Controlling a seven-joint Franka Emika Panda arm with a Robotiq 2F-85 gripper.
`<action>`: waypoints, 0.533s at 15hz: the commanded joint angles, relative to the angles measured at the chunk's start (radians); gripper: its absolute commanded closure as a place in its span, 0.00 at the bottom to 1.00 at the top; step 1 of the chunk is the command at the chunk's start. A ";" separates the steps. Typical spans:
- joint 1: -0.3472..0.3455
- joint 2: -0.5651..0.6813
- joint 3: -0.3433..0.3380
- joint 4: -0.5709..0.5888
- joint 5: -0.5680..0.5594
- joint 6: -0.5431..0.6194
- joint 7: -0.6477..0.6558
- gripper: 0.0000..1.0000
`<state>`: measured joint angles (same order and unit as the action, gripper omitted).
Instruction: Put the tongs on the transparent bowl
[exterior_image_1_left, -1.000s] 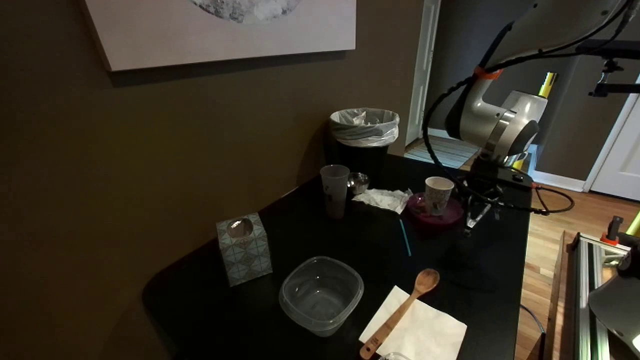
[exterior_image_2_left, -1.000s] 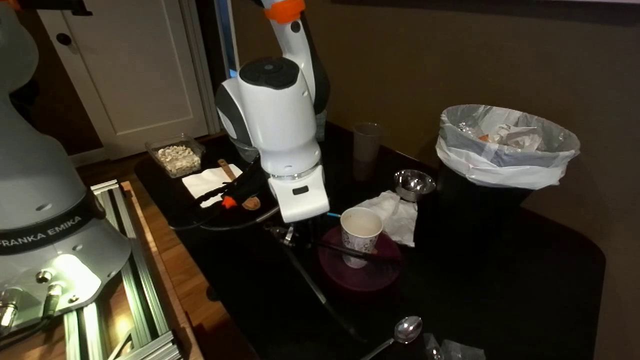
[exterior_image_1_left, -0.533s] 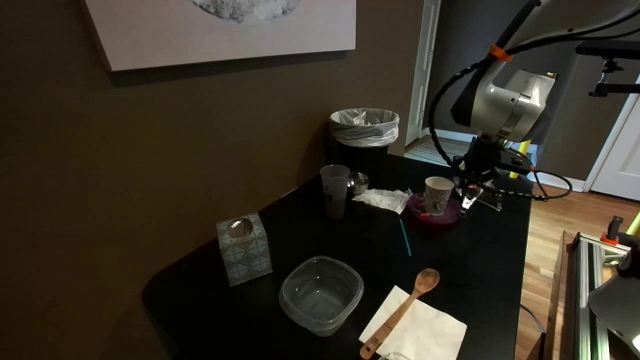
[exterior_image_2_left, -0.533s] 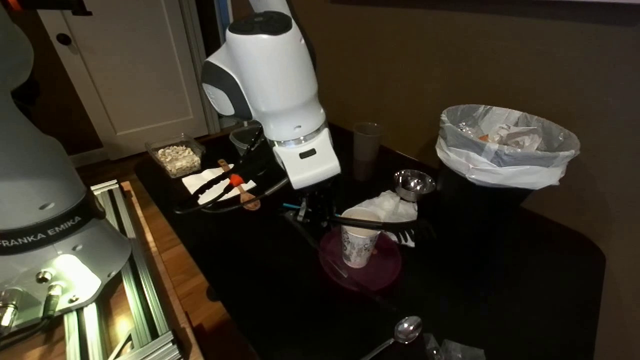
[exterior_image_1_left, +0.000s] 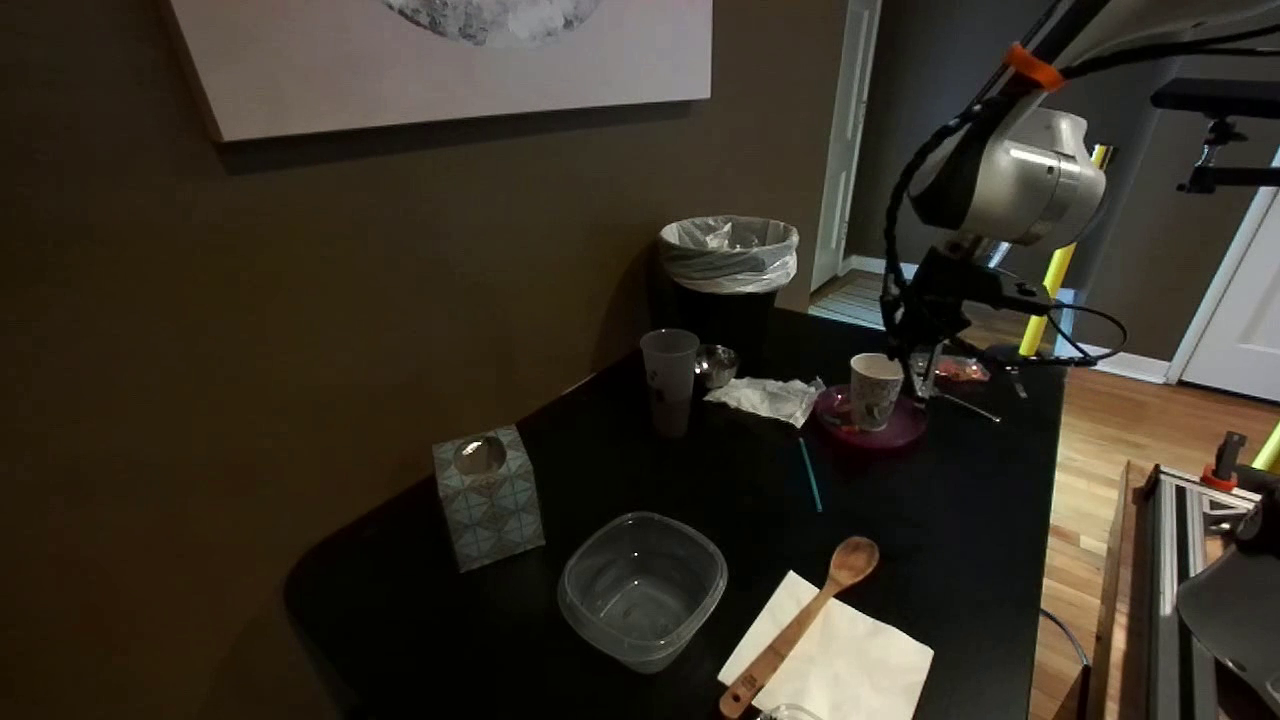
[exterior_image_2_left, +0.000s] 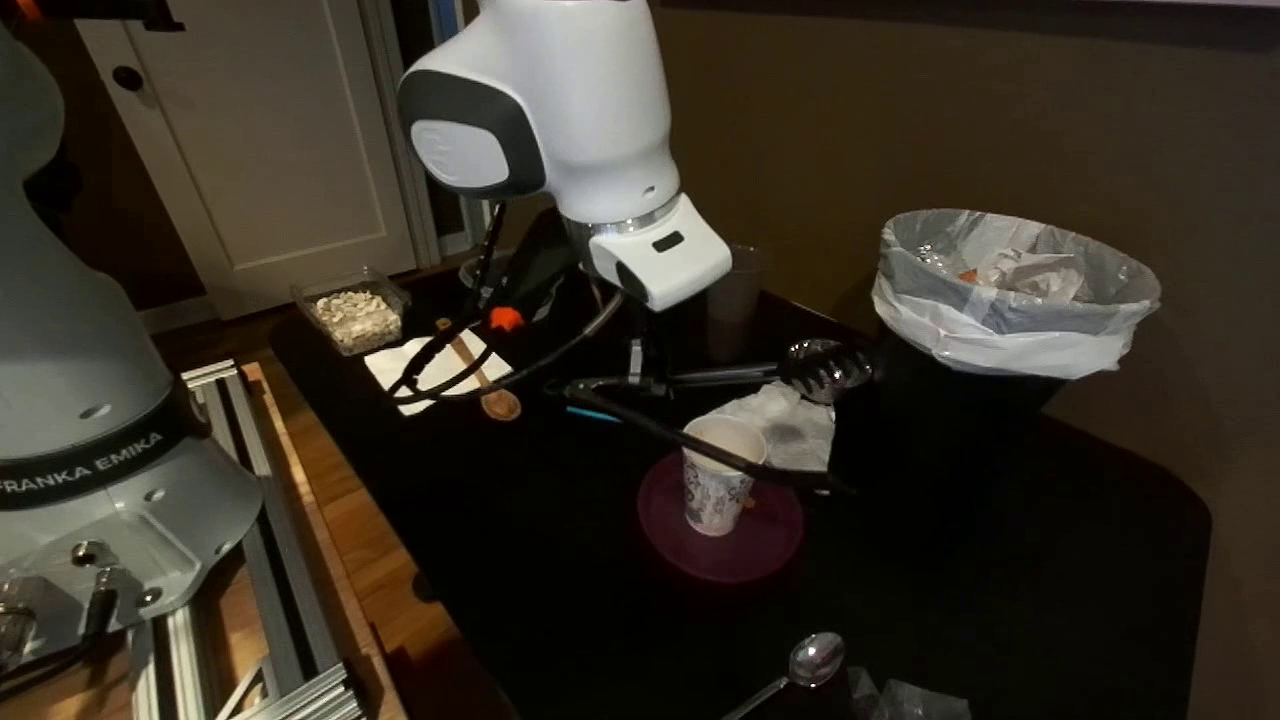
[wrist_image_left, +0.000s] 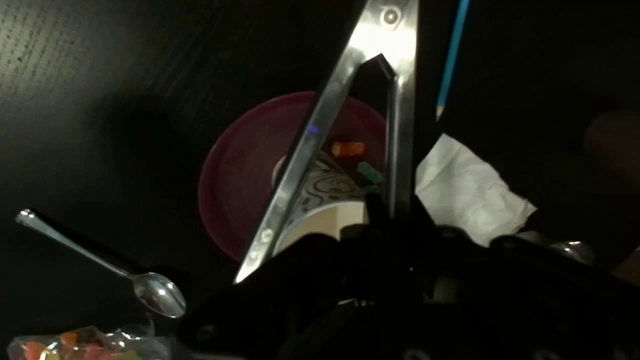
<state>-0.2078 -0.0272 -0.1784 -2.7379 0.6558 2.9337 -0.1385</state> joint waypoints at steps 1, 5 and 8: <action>-0.024 -0.199 0.016 -0.062 -0.220 -0.150 0.088 0.97; 0.013 -0.395 0.002 -0.069 -0.346 -0.442 0.089 0.97; 0.028 -0.340 -0.013 -0.003 -0.336 -0.511 0.079 0.87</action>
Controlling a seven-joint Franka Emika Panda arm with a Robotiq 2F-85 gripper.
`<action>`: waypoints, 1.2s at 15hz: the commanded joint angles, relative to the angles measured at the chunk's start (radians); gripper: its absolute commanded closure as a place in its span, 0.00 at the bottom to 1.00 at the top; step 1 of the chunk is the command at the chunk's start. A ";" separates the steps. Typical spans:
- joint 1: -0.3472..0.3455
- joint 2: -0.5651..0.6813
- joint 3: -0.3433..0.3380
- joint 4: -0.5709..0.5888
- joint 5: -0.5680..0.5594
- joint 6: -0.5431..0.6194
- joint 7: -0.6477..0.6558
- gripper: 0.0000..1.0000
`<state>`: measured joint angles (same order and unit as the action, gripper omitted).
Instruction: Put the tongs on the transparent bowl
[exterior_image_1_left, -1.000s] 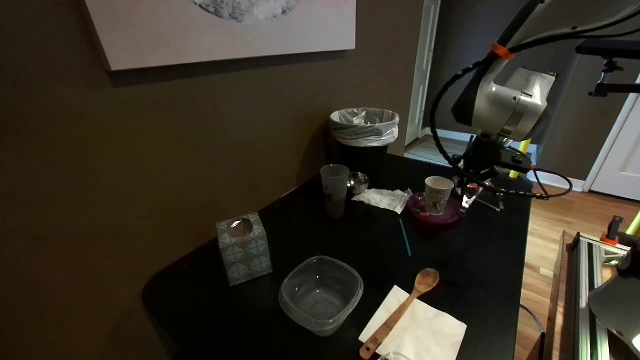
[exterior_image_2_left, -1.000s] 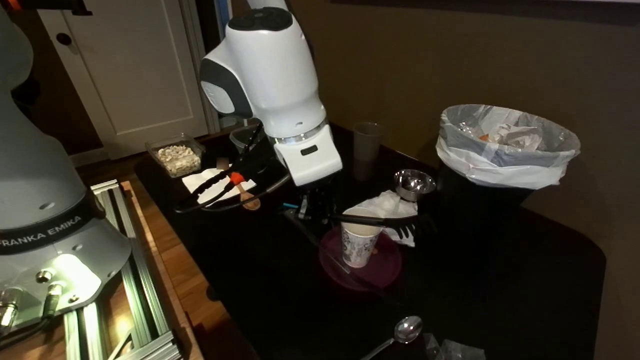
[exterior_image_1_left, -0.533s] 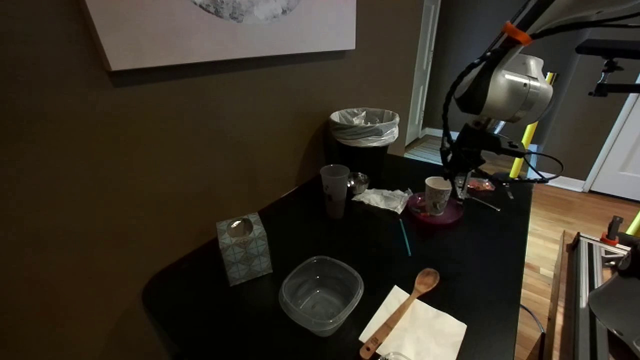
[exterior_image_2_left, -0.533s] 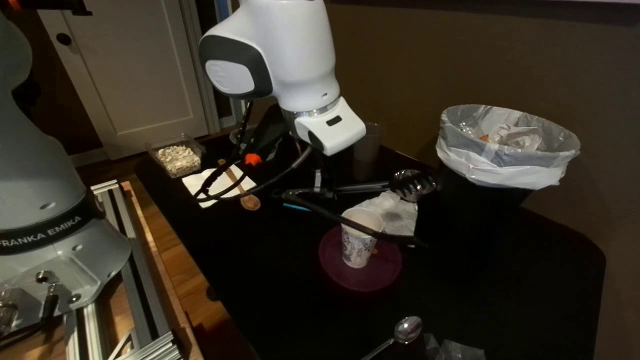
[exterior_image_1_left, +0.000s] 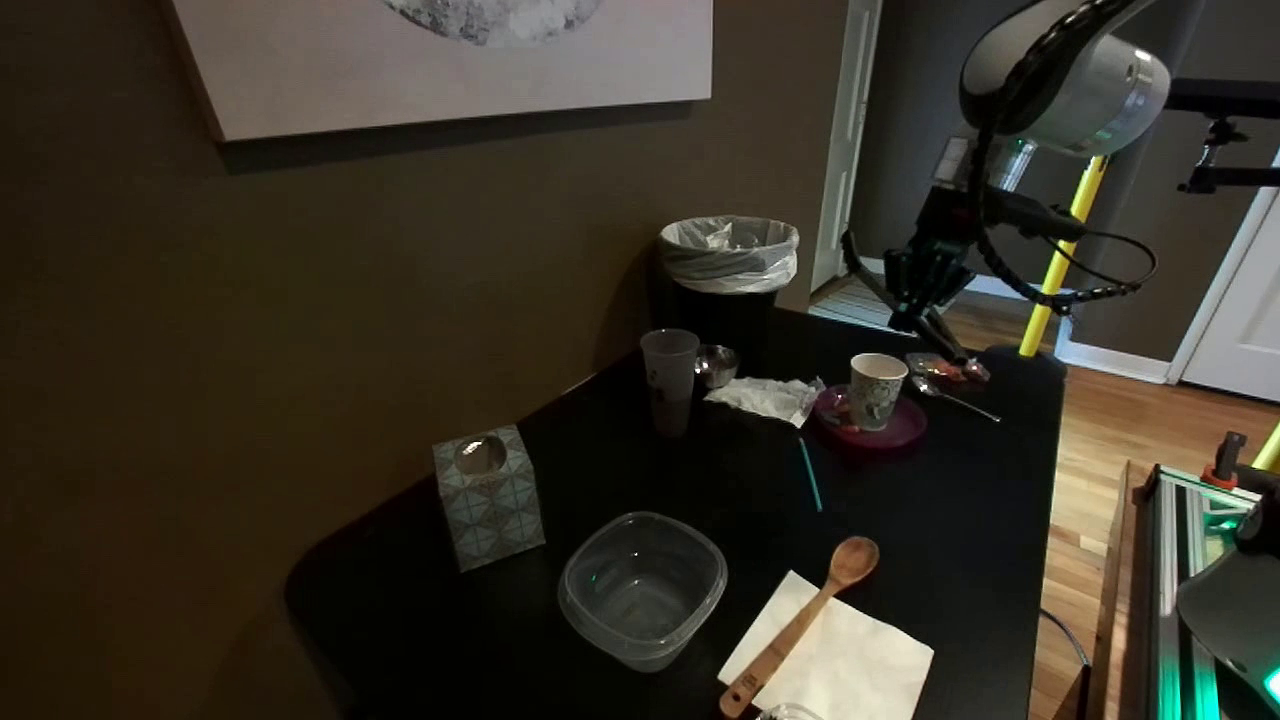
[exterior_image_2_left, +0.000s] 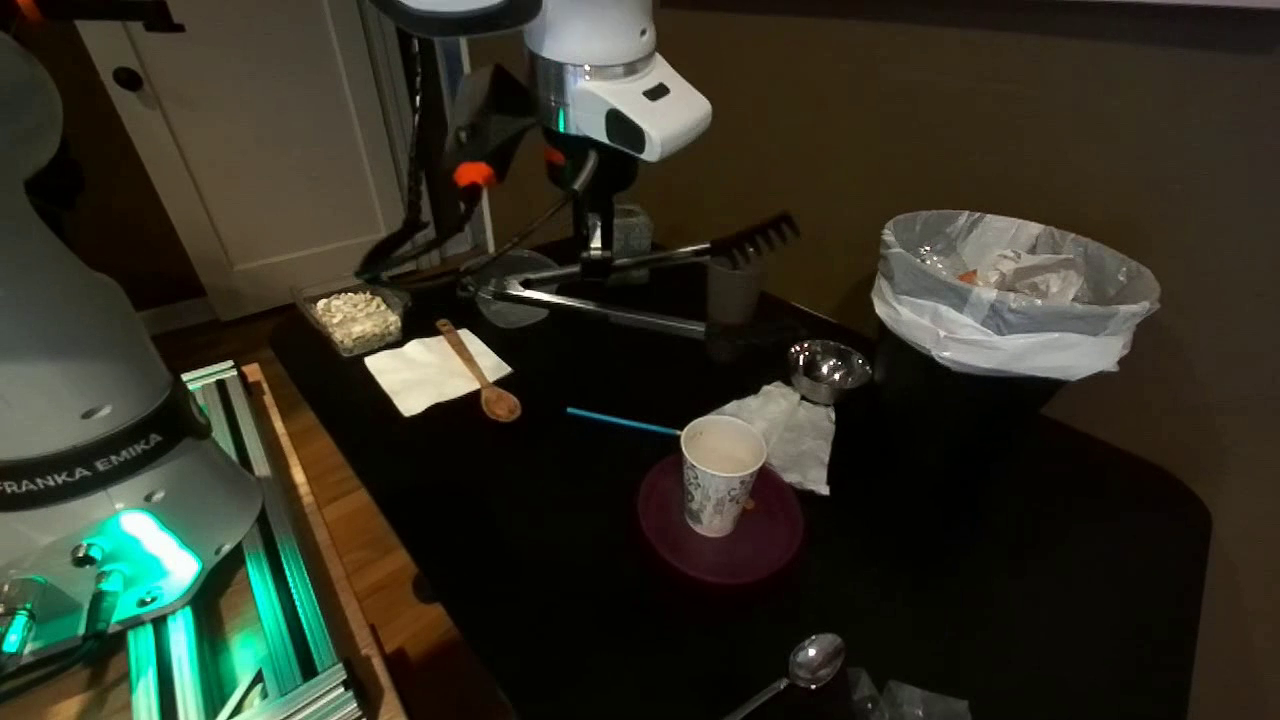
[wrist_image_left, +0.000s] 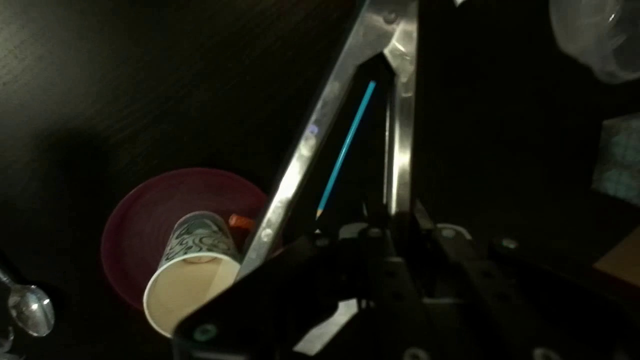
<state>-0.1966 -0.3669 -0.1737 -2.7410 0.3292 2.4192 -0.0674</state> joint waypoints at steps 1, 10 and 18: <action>0.015 -0.033 -0.016 0.002 -0.020 -0.056 0.008 0.87; 0.130 -0.133 0.016 -0.011 -0.006 -0.198 -0.098 0.97; 0.300 -0.186 0.116 0.001 0.029 -0.361 -0.136 0.87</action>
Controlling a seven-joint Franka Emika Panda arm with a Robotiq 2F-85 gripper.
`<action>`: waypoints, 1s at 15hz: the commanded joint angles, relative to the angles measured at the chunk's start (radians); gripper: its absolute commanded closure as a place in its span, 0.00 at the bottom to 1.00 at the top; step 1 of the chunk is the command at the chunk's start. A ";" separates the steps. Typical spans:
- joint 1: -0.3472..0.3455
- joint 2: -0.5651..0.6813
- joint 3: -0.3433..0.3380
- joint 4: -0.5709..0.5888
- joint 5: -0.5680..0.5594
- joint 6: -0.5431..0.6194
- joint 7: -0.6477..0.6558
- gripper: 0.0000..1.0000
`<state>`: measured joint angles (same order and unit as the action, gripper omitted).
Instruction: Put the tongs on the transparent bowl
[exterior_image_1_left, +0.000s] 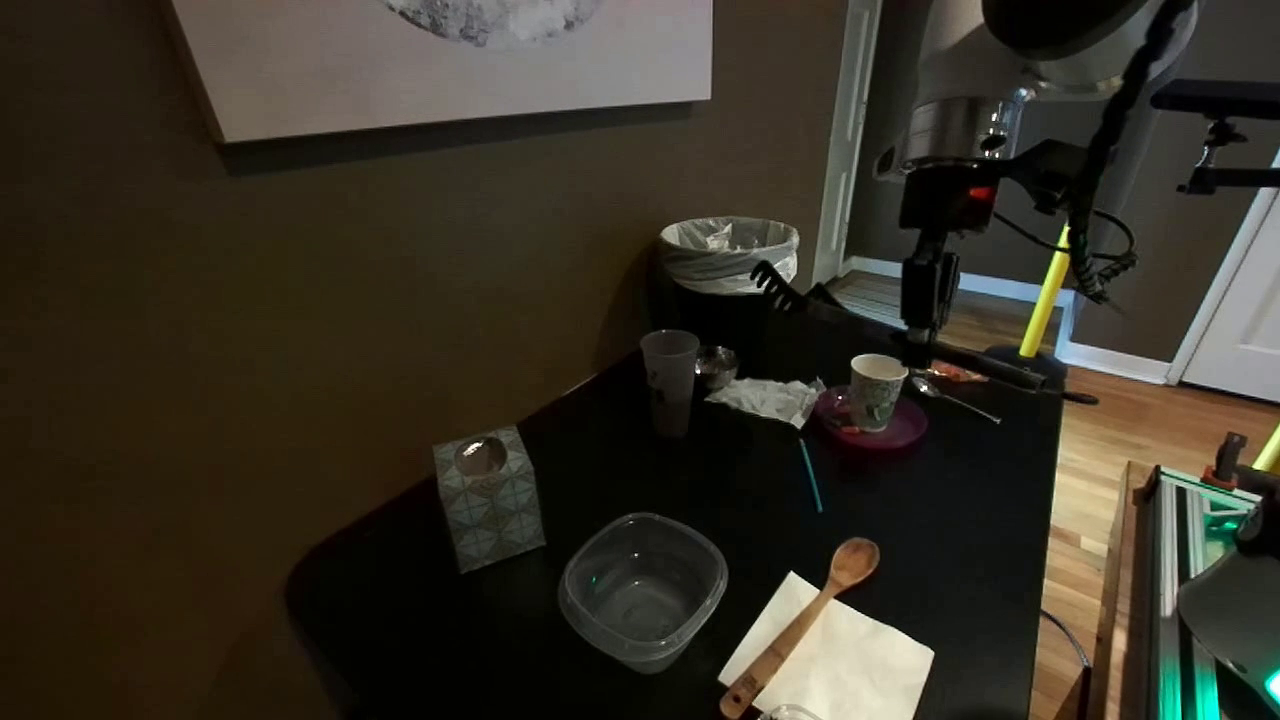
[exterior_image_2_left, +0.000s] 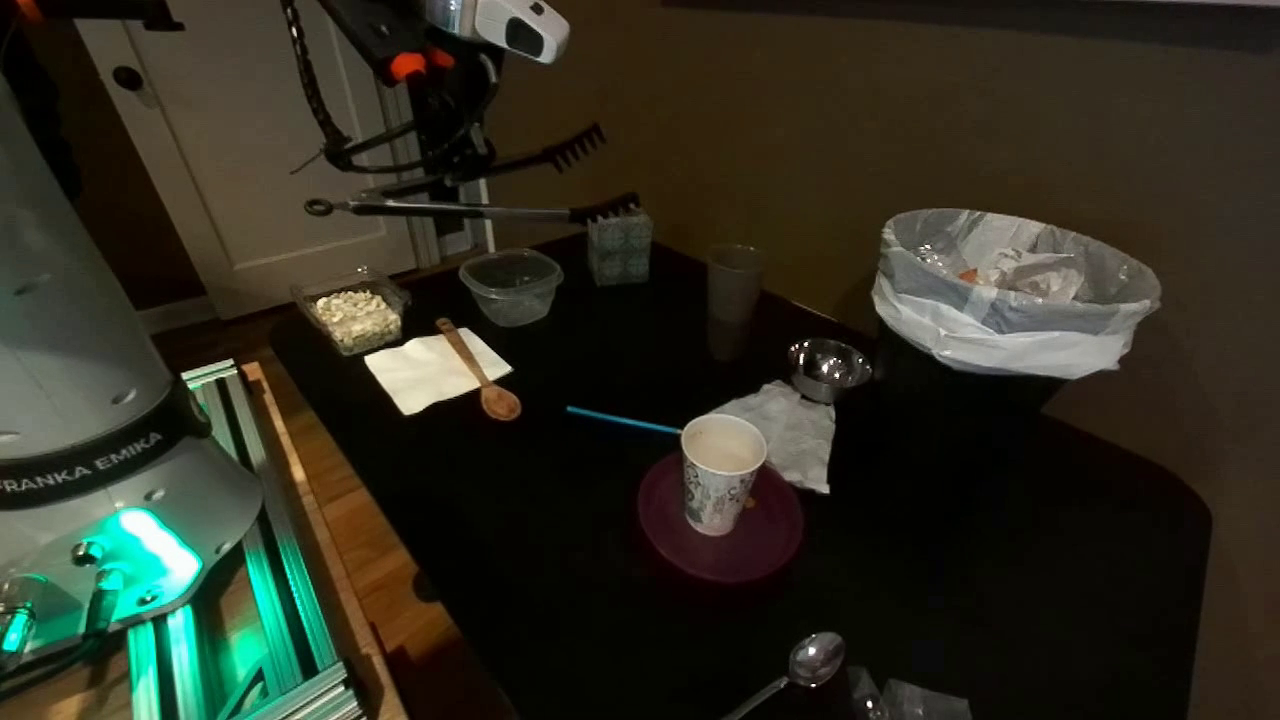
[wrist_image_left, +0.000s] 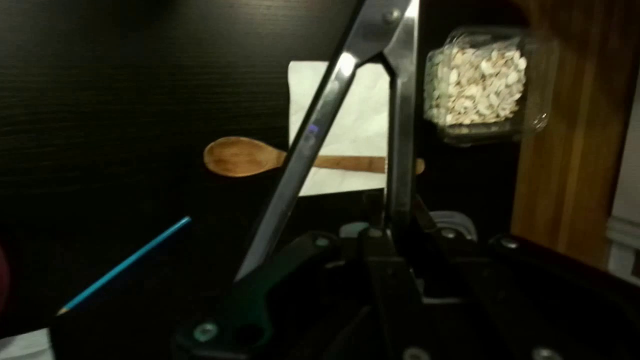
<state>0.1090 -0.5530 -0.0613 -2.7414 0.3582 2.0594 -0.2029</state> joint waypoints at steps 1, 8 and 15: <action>0.019 -0.010 0.014 0.001 0.014 -0.020 -0.008 0.87; 0.132 -0.004 0.086 -0.005 0.066 0.031 -0.064 0.97; 0.404 0.086 0.317 0.026 0.151 0.205 -0.102 0.97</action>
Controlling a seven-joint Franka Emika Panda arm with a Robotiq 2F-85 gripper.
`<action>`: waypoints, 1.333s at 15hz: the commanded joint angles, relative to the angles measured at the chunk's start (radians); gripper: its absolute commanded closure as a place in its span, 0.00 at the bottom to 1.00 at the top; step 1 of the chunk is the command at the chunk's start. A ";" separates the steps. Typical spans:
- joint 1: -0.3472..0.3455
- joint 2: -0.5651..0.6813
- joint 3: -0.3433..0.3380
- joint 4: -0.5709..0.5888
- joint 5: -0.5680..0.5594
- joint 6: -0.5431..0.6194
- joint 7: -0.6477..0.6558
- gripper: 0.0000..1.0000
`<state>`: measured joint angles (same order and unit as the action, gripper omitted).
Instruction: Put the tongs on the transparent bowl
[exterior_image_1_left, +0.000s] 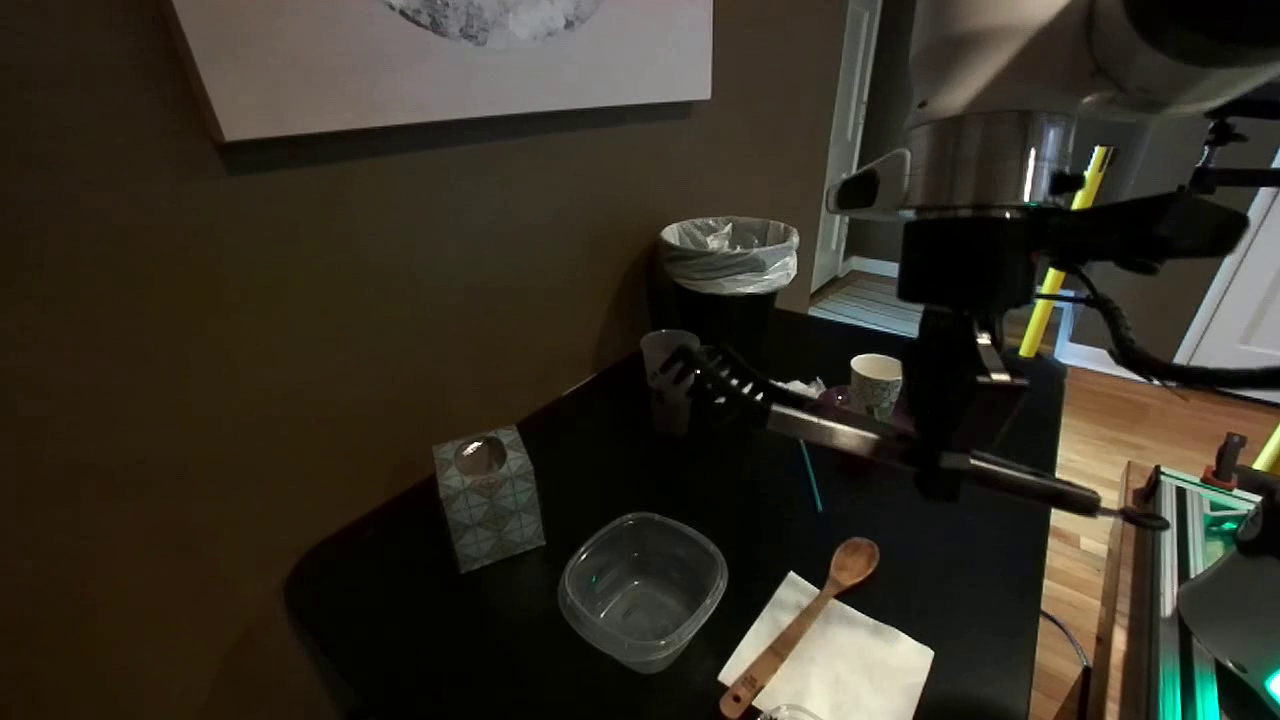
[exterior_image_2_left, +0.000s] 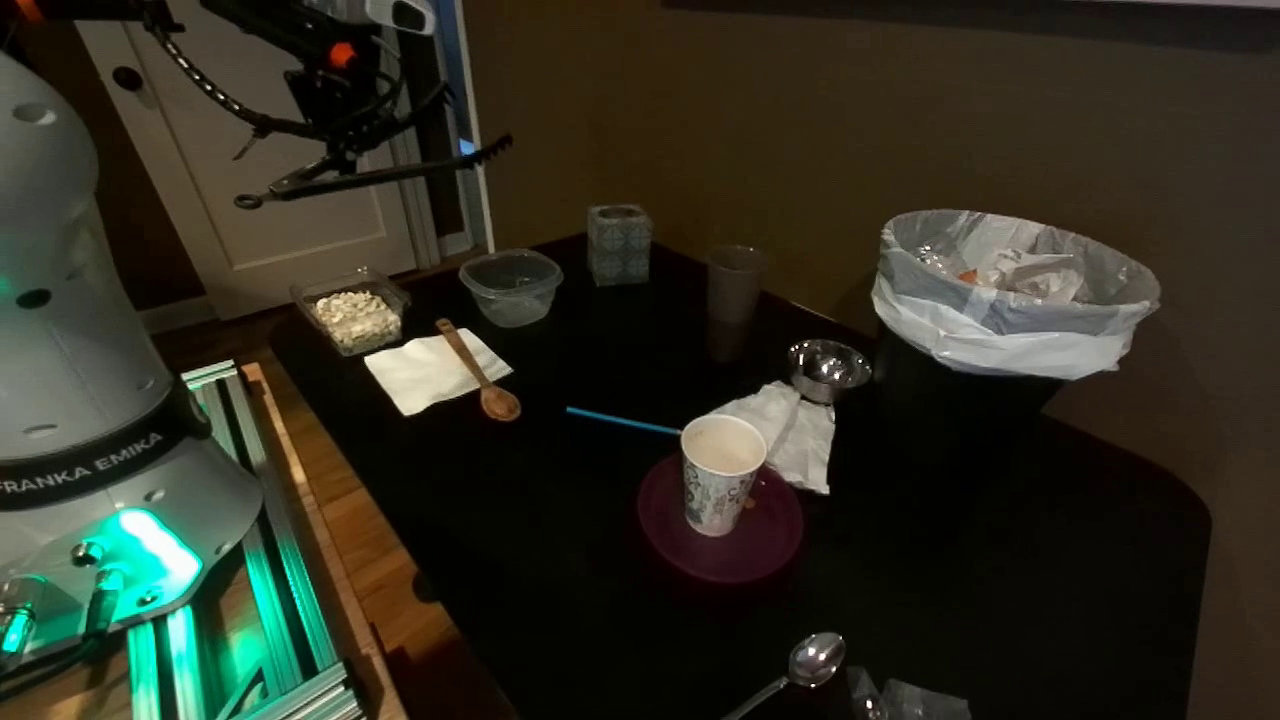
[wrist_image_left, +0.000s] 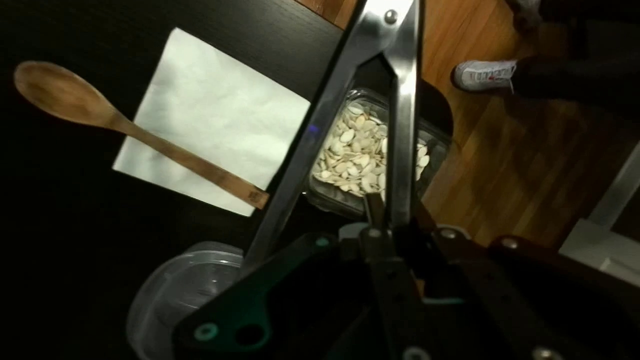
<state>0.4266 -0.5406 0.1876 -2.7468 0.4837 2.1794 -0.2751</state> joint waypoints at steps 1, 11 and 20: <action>0.113 0.109 0.097 0.052 0.013 0.130 -0.030 0.97; 0.176 0.184 0.128 0.090 -0.011 0.229 -0.005 0.87; 0.072 0.596 0.191 0.377 -0.335 0.353 0.095 0.97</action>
<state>0.5581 -0.1100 0.3654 -2.4979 0.2767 2.5255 -0.2242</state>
